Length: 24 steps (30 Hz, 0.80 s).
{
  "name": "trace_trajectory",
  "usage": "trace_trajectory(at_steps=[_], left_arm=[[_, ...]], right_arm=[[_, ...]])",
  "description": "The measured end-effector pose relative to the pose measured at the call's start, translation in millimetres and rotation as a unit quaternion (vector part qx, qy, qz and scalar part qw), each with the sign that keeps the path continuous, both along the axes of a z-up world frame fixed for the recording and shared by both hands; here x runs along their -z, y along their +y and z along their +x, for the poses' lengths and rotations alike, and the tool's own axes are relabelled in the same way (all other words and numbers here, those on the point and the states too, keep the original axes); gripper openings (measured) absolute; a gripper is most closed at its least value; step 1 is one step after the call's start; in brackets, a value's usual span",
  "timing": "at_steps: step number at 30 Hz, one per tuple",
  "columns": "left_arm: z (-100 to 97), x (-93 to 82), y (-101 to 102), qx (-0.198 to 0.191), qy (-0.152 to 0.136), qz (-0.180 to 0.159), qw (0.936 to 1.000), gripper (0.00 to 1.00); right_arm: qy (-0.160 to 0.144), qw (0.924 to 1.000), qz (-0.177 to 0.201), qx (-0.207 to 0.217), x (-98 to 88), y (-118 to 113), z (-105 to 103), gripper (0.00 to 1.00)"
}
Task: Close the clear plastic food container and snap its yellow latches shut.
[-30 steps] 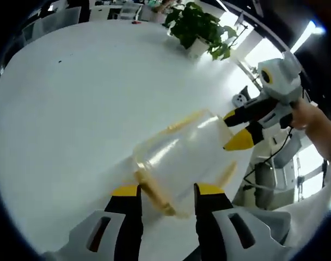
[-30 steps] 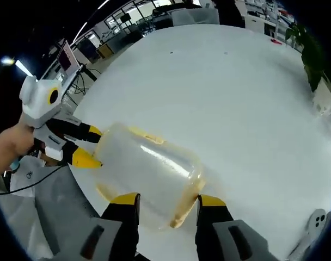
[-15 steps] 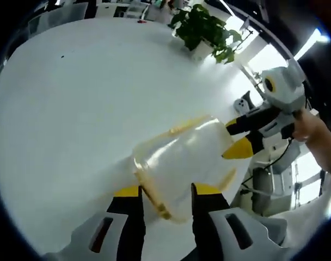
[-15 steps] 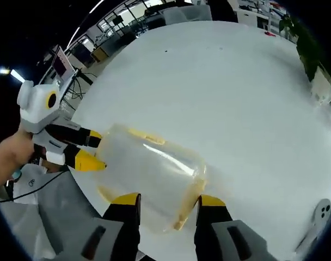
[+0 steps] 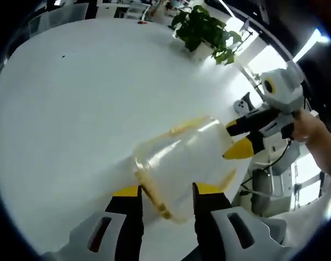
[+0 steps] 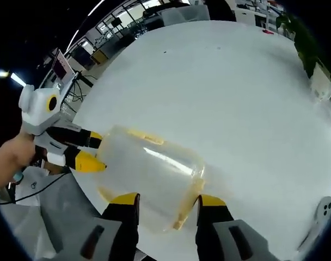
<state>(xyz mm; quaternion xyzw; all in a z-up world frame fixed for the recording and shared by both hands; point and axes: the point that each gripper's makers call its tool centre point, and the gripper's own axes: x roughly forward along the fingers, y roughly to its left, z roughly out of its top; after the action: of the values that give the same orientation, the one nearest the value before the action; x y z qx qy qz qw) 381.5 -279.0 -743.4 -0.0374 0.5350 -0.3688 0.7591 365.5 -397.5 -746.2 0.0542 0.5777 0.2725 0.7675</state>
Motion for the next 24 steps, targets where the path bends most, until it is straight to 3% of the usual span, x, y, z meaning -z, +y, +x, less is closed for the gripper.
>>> trace_trajectory(at_steps=[3, 6, 11, 18, 24], left_arm=[[0.3, 0.7, -0.3, 0.003, -0.002, 0.000, 1.0000, 0.36], [1.1, -0.9, -2.0, 0.019, -0.023, 0.007, 0.9995, 0.38], [3.5, -1.2, -0.4, 0.029, -0.038, 0.011, 0.9988, 0.38], [5.6, -2.4, 6.2, 0.042, -0.051, 0.020, 0.9976, 0.39], [5.8, -11.5, 8.6, 0.062, -0.072, 0.020, 0.9953, 0.41]], right_arm=[[-0.011, 0.9999, 0.001, -0.012, 0.2, 0.5, 1.3, 0.41], [-0.032, 0.9988, -0.008, -0.037, -1.0, 1.3, 3.0, 0.43], [-0.040, 0.9980, -0.018, -0.046, -1.2, -1.4, 3.2, 0.46], [-0.051, 0.9956, -0.038, -0.069, -4.2, -8.4, 0.2, 0.43], [-0.054, 0.9934, -0.048, -0.089, -5.5, -12.9, -2.2, 0.44]])
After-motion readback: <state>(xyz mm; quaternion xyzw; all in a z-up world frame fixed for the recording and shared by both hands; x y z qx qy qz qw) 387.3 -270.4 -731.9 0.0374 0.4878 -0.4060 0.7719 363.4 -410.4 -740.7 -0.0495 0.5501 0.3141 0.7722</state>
